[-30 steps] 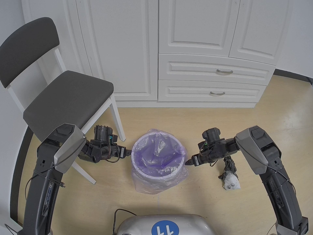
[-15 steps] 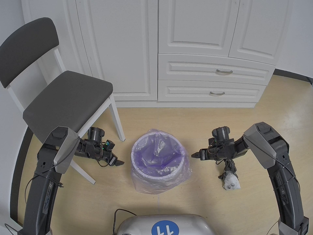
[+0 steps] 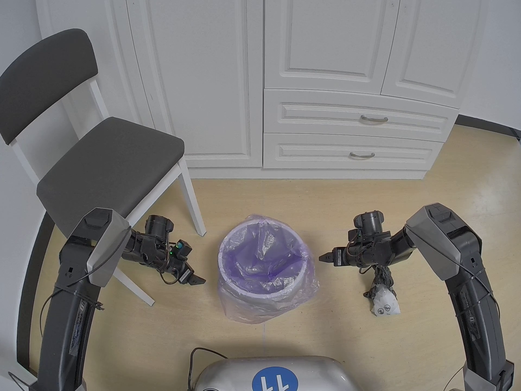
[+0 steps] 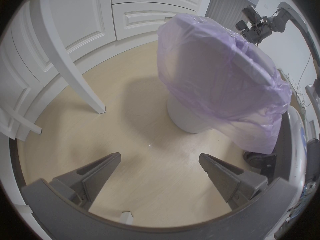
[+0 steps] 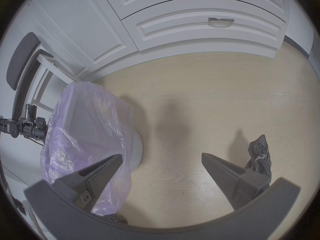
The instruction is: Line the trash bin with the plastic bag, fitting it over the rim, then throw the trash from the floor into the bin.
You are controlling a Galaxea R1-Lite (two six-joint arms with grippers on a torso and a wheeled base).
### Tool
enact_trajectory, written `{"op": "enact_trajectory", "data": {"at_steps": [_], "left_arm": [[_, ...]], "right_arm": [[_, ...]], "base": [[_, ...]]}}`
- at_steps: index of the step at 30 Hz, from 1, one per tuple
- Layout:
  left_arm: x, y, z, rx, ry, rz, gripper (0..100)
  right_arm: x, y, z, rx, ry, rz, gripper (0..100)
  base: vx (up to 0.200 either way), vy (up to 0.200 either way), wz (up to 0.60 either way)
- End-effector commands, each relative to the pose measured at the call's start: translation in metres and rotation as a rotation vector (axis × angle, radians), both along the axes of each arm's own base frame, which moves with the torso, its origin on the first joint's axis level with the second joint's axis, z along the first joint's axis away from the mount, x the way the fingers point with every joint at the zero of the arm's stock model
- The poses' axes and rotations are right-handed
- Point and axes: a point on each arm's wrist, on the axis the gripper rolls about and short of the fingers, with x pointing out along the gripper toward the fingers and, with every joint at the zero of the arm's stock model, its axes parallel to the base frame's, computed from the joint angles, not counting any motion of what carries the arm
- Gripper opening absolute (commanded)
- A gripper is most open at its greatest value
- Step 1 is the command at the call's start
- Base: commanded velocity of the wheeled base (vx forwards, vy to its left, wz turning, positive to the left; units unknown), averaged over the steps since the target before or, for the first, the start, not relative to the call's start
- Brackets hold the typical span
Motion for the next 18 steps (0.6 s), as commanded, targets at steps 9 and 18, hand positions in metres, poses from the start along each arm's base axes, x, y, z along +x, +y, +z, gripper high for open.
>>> {"op": "enact_trajectory", "data": {"at_steps": [9,18], "left_arm": [[-0.008,-0.009,0.036,-0.029,-0.023,-0.062,100],[-0.012,-0.029,0.041,-0.078,-0.007,-0.136,100]], "right_arm": [[0.0,0.002,0.0,-0.006,-0.004,0.008,100],[0.0,0.003,-0.001,-0.01,-0.008,0.013,100]], "base": [[0.0,0.0,0.0],[0.0,0.0,0.0]]}}
